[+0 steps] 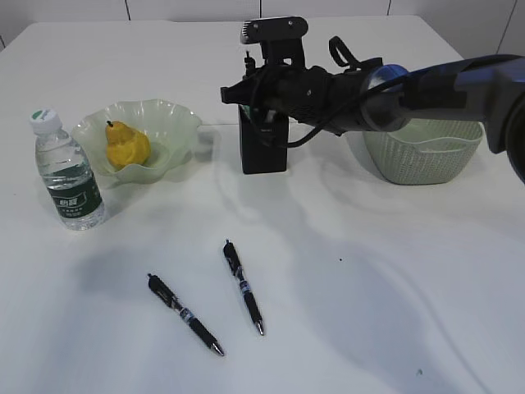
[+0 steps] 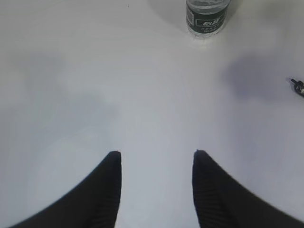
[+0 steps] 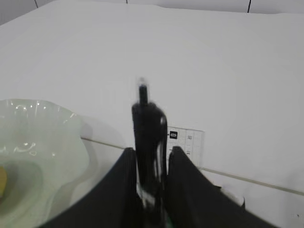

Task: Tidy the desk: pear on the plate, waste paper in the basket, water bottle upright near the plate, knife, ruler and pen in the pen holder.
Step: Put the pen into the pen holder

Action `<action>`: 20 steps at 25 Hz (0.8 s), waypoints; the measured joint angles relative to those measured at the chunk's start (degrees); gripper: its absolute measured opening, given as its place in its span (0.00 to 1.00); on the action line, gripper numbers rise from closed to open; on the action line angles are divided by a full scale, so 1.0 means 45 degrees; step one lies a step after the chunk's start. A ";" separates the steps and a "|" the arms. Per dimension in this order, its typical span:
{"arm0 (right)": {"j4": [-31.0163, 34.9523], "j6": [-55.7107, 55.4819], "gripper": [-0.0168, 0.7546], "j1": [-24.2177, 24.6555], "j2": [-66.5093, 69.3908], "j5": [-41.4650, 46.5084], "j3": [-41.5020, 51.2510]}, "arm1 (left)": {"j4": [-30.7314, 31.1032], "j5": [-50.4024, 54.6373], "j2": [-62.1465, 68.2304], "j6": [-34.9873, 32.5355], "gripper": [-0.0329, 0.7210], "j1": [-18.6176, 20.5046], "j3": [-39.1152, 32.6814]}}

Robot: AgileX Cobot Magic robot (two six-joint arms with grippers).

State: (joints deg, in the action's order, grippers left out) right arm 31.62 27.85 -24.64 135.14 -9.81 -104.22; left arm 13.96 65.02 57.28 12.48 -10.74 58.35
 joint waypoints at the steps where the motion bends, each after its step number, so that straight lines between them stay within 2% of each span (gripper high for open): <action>1: 0.0043 0.0000 0.28 0.0000 0.0000 0.0039 0.0000 | 0.0000 0.0000 0.0000 0.0000 0.49 0.0000 0.0000; 5: 0.0150 0.0000 0.37 -0.0009 0.0000 0.0069 0.0000 | 0.0000 0.0000 0.0000 0.0000 0.49 0.0000 0.0000; 8: 0.0182 0.0000 0.40 -0.0009 0.0000 0.0170 0.0000 | 0.0000 0.0025 0.0000 0.0000 0.49 0.0000 0.0000; 20: 0.0197 0.0350 0.40 -0.0009 -0.0961 0.1607 0.0000 | 0.0000 0.0073 0.0000 0.0000 0.49 0.0000 0.0000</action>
State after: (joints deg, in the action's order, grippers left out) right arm 32.51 29.42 -24.68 130.81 -2.58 -104.22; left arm 13.96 65.35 57.28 12.48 -10.74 58.35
